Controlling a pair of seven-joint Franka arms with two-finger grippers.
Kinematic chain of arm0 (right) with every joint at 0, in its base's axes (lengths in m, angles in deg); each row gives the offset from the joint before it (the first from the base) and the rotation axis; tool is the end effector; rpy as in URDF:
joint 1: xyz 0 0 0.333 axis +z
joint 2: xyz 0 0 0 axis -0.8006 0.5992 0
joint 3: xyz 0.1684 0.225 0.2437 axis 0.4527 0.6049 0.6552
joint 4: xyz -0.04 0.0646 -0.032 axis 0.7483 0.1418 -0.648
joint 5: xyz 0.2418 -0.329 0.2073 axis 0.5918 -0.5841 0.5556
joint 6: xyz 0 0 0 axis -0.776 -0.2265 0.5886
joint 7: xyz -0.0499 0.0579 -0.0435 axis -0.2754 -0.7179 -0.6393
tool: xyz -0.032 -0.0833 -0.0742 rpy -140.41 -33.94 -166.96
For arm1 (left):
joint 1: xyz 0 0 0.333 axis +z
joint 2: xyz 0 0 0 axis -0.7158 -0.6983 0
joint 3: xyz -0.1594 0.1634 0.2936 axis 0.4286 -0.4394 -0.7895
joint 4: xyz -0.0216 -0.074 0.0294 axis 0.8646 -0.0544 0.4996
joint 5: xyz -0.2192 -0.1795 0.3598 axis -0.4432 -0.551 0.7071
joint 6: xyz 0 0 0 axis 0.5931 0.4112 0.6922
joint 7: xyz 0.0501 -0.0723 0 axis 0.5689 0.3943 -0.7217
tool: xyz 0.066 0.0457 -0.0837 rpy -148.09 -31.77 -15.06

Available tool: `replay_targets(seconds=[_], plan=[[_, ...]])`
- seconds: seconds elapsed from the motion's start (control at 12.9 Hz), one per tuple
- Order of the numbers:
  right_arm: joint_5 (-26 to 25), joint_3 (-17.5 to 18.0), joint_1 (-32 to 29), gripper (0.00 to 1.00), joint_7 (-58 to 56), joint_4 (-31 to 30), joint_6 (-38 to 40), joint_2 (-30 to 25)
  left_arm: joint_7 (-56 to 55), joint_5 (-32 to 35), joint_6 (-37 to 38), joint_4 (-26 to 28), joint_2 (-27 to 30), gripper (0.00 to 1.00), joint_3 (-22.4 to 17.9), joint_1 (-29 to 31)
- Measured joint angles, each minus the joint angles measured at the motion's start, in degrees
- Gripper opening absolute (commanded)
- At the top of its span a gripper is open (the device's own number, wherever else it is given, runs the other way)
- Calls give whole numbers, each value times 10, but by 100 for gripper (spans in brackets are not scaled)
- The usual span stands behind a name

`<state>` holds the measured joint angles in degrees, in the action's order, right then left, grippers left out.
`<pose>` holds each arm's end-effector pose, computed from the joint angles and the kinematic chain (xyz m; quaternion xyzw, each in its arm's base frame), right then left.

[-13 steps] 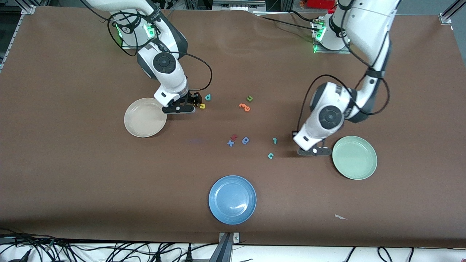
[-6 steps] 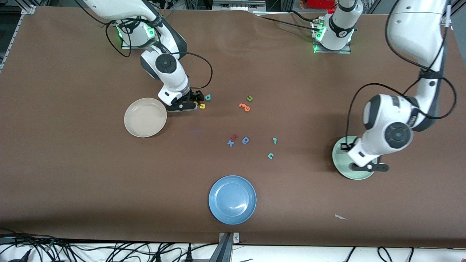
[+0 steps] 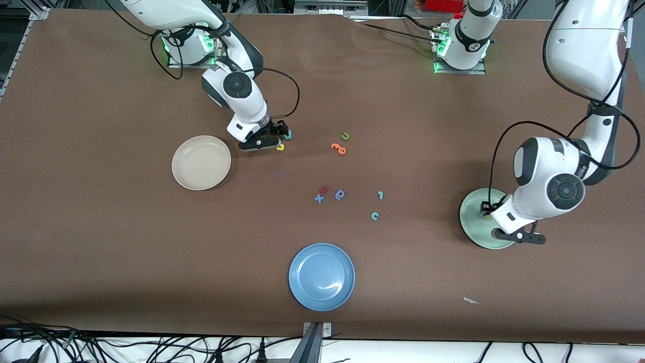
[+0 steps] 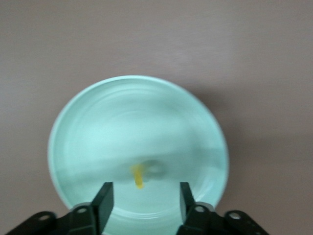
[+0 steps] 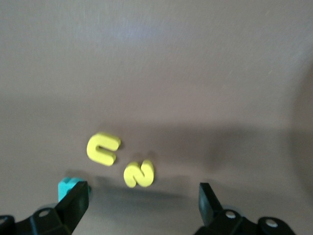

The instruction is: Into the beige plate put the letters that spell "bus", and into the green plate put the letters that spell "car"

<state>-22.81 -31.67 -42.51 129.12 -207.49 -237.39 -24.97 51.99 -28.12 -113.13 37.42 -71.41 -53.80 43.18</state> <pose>0.4284 0.3618 0.1581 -0.9967 -0.0752 0.0248 0.0191 0.7450 -0.0369 0.2428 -0.9953 0.0760 0.0509 0.0324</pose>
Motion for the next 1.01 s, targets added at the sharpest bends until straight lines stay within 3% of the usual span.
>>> replay_targets(seconds=[0.23,0.54,0.85,1.01], plan=[[-21,0,2,100,0,-21,-5,1,-52,-49,-6,-1,-2,100,19,-35],[-53,0,2,100,1,-44,-34,-2,-213,-71,-45,-1,-19,100,24,-137],[-162,1,2,99,5,-44,-41,-2,-267,-72,-74,0,-43,94,24,-189],[-189,1,2,99,5,-41,-44,-3,-287,-72,-93,0,-58,89,24,-205]])
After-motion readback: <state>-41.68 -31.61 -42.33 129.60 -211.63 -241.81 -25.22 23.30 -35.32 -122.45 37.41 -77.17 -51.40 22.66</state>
